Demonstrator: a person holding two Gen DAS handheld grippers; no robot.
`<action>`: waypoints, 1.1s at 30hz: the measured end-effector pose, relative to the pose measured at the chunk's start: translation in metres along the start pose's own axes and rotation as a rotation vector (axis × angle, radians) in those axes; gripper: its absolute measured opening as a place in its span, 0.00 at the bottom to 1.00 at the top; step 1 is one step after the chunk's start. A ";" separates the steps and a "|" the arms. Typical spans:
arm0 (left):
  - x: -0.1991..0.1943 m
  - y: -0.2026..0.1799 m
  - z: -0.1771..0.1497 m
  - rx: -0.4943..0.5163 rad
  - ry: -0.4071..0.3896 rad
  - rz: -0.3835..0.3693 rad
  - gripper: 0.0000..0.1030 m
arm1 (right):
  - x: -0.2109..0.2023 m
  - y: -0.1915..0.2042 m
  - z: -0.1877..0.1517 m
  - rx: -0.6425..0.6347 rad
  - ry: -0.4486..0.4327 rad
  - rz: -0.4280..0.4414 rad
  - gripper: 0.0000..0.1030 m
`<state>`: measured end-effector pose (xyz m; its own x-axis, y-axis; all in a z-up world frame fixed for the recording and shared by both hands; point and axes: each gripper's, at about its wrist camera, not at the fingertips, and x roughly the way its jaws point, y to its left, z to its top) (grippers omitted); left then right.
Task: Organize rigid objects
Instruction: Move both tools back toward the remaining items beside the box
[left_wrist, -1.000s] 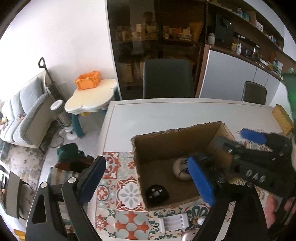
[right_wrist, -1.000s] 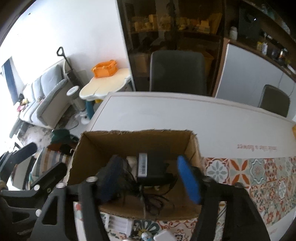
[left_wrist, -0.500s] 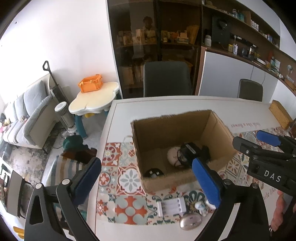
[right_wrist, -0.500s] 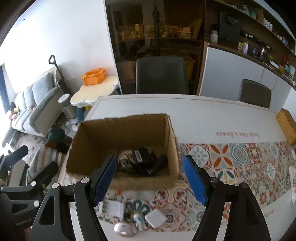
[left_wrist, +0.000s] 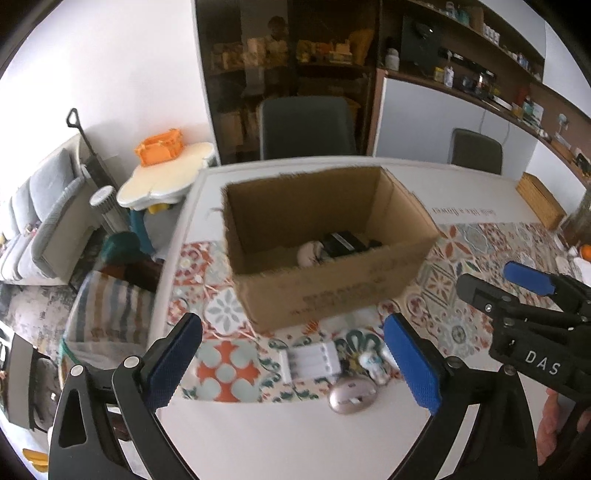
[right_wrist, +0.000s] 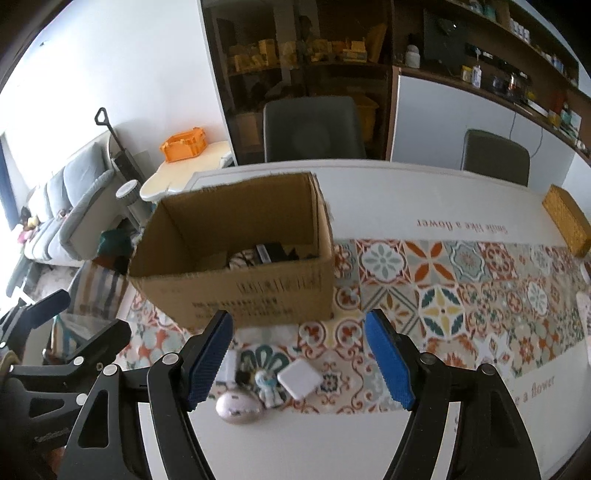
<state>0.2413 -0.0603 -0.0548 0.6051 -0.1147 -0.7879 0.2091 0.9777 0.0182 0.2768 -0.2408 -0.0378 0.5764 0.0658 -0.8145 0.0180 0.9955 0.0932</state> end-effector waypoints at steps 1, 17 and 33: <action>0.001 -0.003 -0.003 0.003 0.006 -0.003 0.97 | 0.000 -0.002 -0.005 0.003 0.005 0.002 0.72; 0.028 -0.040 -0.050 0.014 0.082 -0.027 0.97 | 0.016 -0.033 -0.055 0.011 0.094 0.005 0.72; 0.068 -0.053 -0.089 -0.002 0.154 -0.047 0.97 | 0.056 -0.050 -0.094 0.009 0.216 0.044 0.72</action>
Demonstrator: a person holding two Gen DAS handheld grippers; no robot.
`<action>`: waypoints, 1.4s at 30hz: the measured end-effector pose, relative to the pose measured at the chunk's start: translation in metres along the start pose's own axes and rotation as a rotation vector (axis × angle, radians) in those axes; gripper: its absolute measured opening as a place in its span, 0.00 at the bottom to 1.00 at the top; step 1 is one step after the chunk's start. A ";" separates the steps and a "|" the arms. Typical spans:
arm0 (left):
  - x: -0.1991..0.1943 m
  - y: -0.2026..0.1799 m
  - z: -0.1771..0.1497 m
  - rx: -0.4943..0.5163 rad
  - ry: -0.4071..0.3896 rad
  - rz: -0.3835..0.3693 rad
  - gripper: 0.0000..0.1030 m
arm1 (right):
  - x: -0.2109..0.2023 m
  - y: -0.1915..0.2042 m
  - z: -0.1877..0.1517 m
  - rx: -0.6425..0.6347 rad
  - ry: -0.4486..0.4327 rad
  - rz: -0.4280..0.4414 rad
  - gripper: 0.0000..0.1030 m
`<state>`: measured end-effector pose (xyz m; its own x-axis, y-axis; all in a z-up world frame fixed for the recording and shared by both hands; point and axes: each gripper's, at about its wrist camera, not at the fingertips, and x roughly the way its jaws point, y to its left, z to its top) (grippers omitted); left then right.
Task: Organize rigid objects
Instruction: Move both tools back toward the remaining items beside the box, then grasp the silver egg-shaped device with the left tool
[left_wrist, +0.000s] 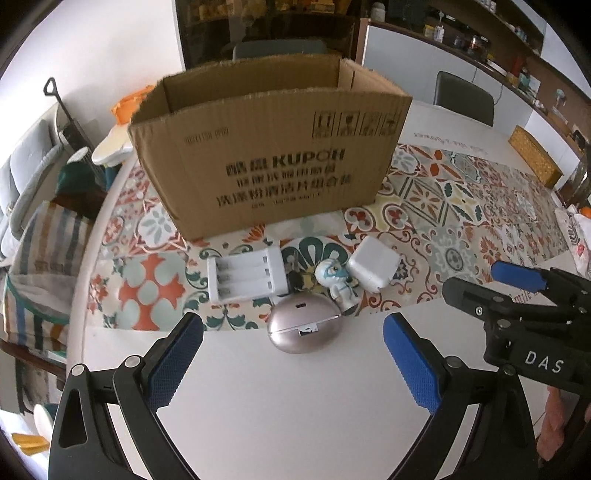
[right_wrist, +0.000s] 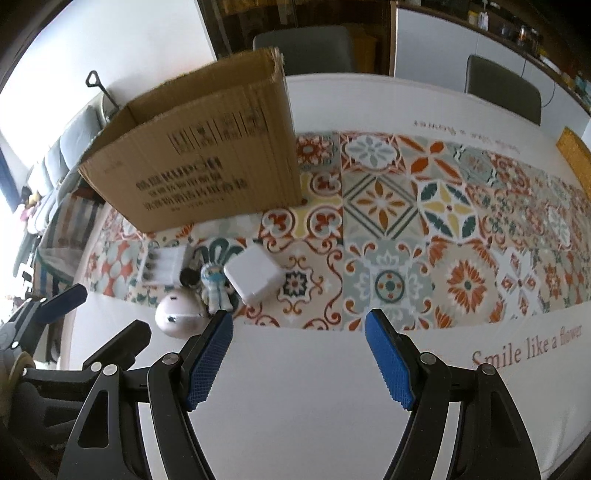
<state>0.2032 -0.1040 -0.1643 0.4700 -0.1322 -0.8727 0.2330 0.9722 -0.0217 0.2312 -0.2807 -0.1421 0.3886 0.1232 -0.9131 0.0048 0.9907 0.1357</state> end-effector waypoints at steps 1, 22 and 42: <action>0.003 0.000 -0.001 -0.002 0.007 -0.001 0.97 | 0.003 -0.001 -0.001 -0.001 0.009 -0.002 0.72; 0.070 -0.008 -0.009 -0.008 0.112 0.022 0.83 | 0.053 -0.010 -0.011 -0.003 0.122 0.010 0.72; 0.082 -0.008 -0.013 -0.046 0.090 -0.025 0.63 | 0.062 0.000 -0.007 -0.037 0.128 0.021 0.72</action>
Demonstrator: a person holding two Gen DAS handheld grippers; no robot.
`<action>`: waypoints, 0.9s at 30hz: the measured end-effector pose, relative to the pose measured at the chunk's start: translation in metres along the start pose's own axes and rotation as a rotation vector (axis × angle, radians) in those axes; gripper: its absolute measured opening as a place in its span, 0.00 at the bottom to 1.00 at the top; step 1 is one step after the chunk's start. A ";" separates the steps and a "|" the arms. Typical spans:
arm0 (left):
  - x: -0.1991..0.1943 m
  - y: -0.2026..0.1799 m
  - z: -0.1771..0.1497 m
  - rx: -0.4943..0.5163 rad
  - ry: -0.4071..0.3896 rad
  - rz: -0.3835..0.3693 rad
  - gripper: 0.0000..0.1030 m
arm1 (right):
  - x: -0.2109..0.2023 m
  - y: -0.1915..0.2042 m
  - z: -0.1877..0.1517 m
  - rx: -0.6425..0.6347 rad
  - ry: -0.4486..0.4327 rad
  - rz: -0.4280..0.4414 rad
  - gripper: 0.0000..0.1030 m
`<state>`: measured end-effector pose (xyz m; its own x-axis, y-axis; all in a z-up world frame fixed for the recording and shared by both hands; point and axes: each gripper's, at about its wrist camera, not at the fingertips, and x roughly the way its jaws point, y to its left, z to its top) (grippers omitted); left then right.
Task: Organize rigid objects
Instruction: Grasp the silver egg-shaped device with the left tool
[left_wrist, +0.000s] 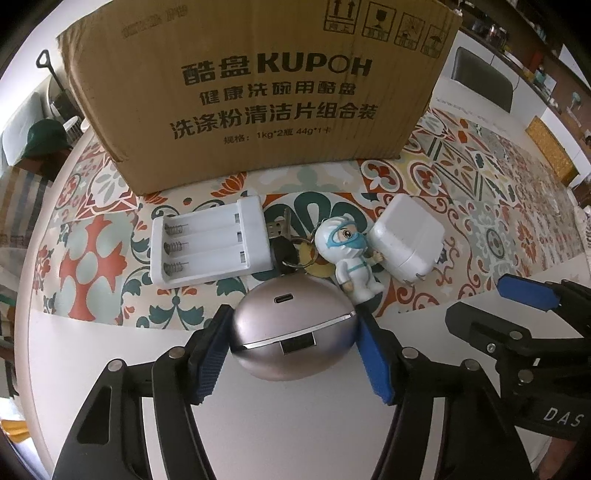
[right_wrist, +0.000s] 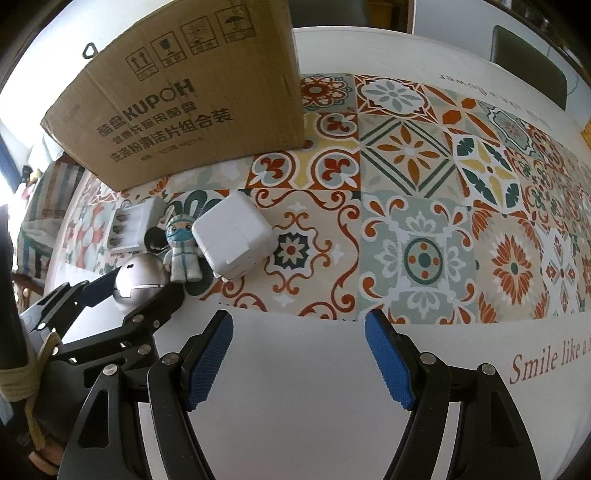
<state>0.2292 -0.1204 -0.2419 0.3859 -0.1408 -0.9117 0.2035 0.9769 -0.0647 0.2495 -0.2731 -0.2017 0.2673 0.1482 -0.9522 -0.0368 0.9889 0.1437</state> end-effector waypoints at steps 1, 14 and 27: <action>-0.002 0.002 -0.001 -0.002 -0.003 -0.003 0.63 | 0.000 0.001 0.000 -0.004 0.002 0.002 0.72; -0.027 0.014 -0.010 -0.008 -0.075 0.030 0.63 | 0.001 0.008 0.012 -0.081 -0.022 0.044 0.72; -0.033 0.015 -0.012 -0.034 -0.097 0.044 0.63 | 0.011 0.024 0.025 -0.188 -0.047 0.070 0.70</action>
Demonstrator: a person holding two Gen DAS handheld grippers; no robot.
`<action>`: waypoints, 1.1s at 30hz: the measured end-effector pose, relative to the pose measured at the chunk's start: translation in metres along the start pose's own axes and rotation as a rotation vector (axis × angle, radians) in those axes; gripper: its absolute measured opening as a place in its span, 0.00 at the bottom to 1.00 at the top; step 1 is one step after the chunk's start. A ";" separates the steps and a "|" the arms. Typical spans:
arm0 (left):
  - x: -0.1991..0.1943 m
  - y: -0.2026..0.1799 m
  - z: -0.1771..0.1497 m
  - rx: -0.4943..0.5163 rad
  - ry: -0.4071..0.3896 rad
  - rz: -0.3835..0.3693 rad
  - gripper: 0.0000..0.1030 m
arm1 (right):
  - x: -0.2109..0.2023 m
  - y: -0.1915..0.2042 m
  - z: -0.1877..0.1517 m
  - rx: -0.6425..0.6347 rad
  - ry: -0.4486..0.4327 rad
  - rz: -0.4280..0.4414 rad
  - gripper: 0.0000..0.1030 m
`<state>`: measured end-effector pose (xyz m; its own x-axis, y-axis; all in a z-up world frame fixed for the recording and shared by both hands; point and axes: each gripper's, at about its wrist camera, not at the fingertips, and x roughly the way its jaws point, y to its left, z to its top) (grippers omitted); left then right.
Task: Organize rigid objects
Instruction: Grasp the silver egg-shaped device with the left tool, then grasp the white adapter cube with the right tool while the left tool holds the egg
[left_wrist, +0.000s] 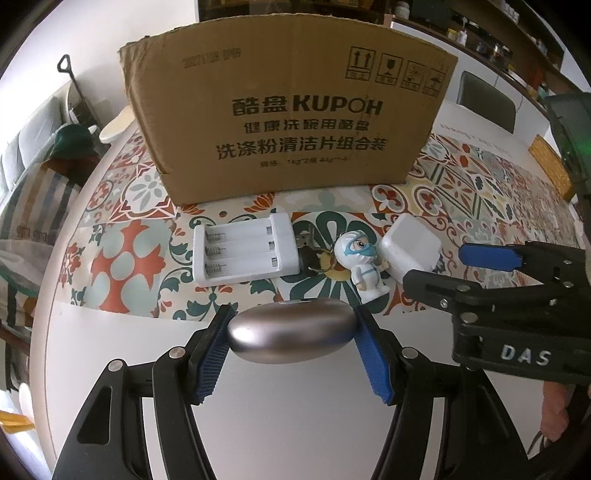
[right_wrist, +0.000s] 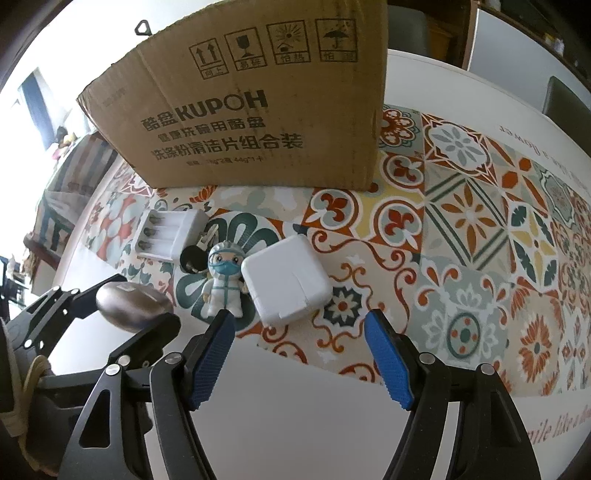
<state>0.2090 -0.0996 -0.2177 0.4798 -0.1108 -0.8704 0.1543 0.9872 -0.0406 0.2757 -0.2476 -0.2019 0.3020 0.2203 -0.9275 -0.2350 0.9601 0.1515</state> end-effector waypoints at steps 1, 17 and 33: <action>0.000 0.000 0.000 -0.002 0.001 0.002 0.63 | 0.002 -0.001 0.001 -0.002 0.001 -0.005 0.69; -0.002 0.002 0.004 -0.015 -0.006 0.005 0.63 | 0.021 0.005 0.009 -0.049 0.005 -0.013 0.48; -0.041 0.009 0.018 0.037 -0.078 -0.026 0.63 | -0.037 0.019 -0.003 0.018 -0.087 -0.036 0.45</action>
<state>0.2062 -0.0879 -0.1740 0.5406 -0.1460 -0.8285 0.1988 0.9791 -0.0429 0.2569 -0.2377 -0.1662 0.3890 0.1987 -0.8996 -0.2062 0.9705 0.1253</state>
